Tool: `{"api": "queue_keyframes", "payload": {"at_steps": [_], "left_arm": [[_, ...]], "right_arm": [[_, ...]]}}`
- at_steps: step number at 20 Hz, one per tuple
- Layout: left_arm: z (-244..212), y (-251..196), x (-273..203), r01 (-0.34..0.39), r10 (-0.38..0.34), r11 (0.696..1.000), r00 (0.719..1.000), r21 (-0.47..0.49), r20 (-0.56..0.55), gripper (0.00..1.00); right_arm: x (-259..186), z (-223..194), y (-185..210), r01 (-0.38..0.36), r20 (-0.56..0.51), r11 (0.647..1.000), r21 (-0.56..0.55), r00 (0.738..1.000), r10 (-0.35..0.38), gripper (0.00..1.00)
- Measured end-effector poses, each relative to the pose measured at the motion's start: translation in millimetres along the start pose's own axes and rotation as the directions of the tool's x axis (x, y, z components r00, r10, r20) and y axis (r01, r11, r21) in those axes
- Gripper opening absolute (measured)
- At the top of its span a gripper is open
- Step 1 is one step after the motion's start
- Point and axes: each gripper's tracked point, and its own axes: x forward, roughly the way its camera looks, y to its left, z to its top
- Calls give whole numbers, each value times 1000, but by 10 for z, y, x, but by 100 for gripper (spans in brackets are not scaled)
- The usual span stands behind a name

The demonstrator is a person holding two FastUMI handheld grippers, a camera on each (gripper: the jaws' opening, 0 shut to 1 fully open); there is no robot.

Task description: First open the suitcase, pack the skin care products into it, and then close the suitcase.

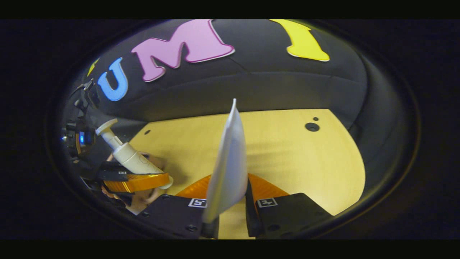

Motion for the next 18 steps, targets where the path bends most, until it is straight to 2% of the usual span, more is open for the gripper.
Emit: {"api": "queue_keyframes", "payload": {"at_steps": [4, 6, 9, 10, 11, 13, 15, 18], "left_arm": [[-42, 252, -400, -41, 41, 999, 997, 3, -59, 53], [12, 375, -518, -60, 59, 998, 995, -2, -81, 53], [73, 425, -419, -81, 81, 997, 987, 6, -138, 53], [36, 382, -396, -66, 67, 998, 983, 13, -171, 49], [25, 366, -357, -52, 53, 999, 976, 13, -213, 53], [28, 267, -215, -30, 26, 1000, 953, -9, -301, 50], [-20, 81, -63, -11, 2, 1000, 919, -22, -393, 53], [-97, -41, 58, 0, -1, 1000, 850, -1, -527, 53]], "right_arm": [[-41, -111, 845, -126, -59, 992, 7, 990, 126, 34], [-76, -224, 1377, -205, -100, 978, 28, 973, 207, 33], [8, -468, 2060, -286, -186, 958, -7, 942, 279, 33], [23, -551, 2255, -314, -219, 949, -12, 927, 304, 33], [10, -635, 2459, -343, -257, 939, -13, 909, 329, 33], [-17, -871, 2754, -394, -345, 919, -13, 864, 366, 33], [66, -1150, 2906, -407, -445, 913, -21, 821, 356, 34], [43, -1407, 2921, -373, -599, 928, -14, 746, 291, 34]]}}
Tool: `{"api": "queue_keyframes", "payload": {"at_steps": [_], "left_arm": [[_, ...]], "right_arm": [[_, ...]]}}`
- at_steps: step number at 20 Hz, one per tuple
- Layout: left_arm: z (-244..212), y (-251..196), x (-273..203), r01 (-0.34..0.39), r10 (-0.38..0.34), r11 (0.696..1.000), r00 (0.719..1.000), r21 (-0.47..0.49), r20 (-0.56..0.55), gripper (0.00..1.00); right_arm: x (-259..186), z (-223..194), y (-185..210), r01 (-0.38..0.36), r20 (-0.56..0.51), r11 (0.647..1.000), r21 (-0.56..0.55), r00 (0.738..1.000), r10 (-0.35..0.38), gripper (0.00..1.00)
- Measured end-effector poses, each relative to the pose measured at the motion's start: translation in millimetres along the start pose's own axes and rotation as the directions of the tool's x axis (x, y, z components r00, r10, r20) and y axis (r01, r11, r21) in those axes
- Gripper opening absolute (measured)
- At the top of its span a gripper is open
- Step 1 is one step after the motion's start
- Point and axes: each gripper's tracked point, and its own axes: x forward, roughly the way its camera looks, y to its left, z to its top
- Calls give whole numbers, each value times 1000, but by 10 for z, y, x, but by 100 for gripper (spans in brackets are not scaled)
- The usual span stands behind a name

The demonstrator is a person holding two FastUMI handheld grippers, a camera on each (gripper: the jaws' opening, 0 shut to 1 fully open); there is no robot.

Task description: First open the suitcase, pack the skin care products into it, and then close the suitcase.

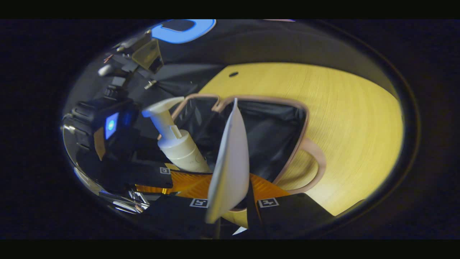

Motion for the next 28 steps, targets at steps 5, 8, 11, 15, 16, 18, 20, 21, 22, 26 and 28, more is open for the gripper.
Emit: {"api": "queue_keyframes", "payload": {"at_steps": [5, 8, 11, 15, 16, 18, 20, 21, 22, 26, 28], "left_arm": [[-147, -40, 54, 29, -46, 996, 976, -85, -215, 53], [-192, -8, 95, 11, -49, 990, 960, -138, -276, 53], [-159, -27, 88, -28, -27, 985, 949, -172, -313, 58], [-154, -52, 177, -24, -41, 981, 943, -191, -331, 58], [-157, -49, 200, -26, -40, 981, 944, -194, -327, 58], [-110, -71, 177, -20, -40, 981, 952, -192, -304, 62], [-19, -29, 100, -45, -3, 984, 963, -174, -269, 63], [13, -22, 57, -57, 13, 984, 968, -167, -249, 64], [8, -51, 31, -61, 22, 984, 973, -166, -229, 65], [108, -161, -160, -36, 17, 985, 994, -169, -108, 69], [178, -256, -279, 18, -14, 987, 1000, -160, 26, 73]], "right_arm": [[53, -186, -63, 78, -183, 991, 105, 981, -58, 26], [174, -202, 7, 91, -213, 980, 177, 976, -52, 26], [178, -231, 11, 129, -265, 968, 214, 962, -70, 42], [262, -225, 26, 166, -284, 956, 243, 954, -94, 28], [229, -204, 56, 156, -284, 955, 252, 955, -81, 38], [231, -159, 45, 151, -251, 957, 248, 964, -87, 45], [199, -121, 11, 162, -227, 947, 279, 969, -99, 49], [165, -82, 34, 154, -207, 940, 305, 974, -92, 54], [146, -61, 46, 144, -184, 931, 336, 979, -85, 61], [-117, 53, 168, 65, -75, 930, 363, 996, -41, 85], [-421, 141, 303, 6, 16, 943, 333, 1000, -12, 98]]}}
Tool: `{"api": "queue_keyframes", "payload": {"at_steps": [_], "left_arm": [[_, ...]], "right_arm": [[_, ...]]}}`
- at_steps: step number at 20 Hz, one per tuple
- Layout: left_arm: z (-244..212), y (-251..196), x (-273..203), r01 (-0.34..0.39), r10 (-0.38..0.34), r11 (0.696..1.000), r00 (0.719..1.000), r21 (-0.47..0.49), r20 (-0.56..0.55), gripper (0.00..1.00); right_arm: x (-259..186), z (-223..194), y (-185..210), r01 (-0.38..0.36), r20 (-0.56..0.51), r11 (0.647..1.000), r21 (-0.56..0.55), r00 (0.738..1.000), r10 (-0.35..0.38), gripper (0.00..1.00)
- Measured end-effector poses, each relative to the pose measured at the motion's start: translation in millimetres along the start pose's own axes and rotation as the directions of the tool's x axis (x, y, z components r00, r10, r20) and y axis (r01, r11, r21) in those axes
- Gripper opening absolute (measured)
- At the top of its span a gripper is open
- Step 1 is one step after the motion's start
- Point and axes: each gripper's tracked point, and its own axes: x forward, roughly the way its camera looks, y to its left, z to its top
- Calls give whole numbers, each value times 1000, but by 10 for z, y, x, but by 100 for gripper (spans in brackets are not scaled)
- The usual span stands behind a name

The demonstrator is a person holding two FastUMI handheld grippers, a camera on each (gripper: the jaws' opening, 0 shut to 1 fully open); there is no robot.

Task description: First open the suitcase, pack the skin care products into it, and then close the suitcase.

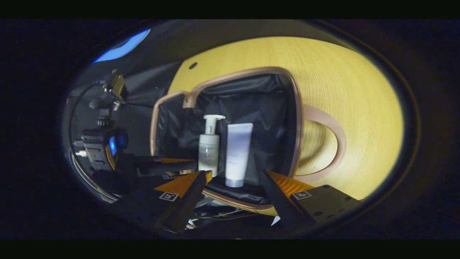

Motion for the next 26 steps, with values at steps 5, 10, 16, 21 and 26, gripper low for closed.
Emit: {"api": "queue_keyframes", "payload": {"at_steps": [5, 10, 16, 21, 26], "left_arm": [[140, 296, -547, -3, -10, 999, 940, 36, 340, 76], [104, 1418, -1103, 40, 94, 967, 862, -252, 499, 77], [49, 2768, -857, -33, 239, 879, 894, -477, 379, 78], [268, 3219, -697, 83, 168, 818, 912, -569, 375, 78], [289, 3339, -783, 124, 139, 819, 905, -560, 403, 78]], "right_arm": [[-950, -203, 518, -242, 161, 966, -93, 954, 254, 97], [-1605, -100, 94, -177, 466, 965, -192, 849, 249, 97], [-1990, -253, -340, -154, 547, 987, -54, 822, 158, 97], [-1955, -307, -340, -220, 569, 975, 21, 805, 169, 97], [-1946, -389, -448, -191, 570, 980, 53, 812, 127, 97]]}}
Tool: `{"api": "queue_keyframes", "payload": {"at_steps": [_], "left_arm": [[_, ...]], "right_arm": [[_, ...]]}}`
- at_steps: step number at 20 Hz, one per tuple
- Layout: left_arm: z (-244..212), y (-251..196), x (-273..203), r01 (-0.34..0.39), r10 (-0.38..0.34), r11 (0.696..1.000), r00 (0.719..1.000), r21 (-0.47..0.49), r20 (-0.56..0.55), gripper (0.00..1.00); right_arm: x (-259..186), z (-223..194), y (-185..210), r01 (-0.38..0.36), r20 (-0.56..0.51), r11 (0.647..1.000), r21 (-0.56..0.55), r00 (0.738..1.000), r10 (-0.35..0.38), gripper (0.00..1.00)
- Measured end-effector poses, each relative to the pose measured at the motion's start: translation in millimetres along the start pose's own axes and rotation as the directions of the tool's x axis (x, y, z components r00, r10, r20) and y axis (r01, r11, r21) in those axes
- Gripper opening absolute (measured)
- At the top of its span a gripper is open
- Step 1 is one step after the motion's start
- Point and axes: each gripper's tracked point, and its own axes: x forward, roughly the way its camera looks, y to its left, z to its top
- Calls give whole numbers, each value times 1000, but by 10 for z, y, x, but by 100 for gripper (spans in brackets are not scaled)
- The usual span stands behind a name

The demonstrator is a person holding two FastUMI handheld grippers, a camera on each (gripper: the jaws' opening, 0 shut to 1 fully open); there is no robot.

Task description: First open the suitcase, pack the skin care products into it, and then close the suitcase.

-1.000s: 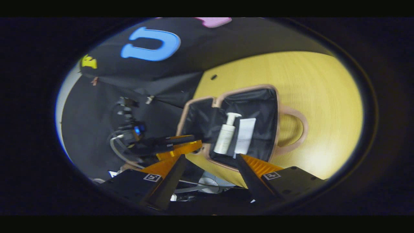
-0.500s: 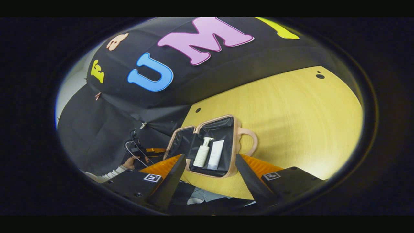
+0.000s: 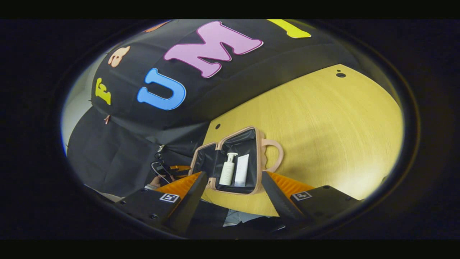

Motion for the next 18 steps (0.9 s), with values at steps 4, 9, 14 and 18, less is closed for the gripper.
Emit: {"api": "queue_keyframes", "payload": {"at_steps": [4, 9, 14, 18], "left_arm": [[21, 233, 129, -73, 72, 997, 997, -35, -43, 76], [42, 300, 279, -97, 96, 995, 994, -26, -60, 75], [5, 298, 436, -138, 141, 990, 985, 36, -101, 18], [173, 66, 272, -126, 131, 984, 991, 123, -35, 10]], "right_arm": [[99, 40, 9, 11, 1, 1000, 19, 1000, -11, 97], [260, -20, 65, 18, -41, 1000, -3, 999, -18, 97], [341, 11, 137, 9, -47, 1000, 9, 999, -9, 97], [313, 39, 62, 22, -46, 1000, 1, 999, -22, 97]]}}
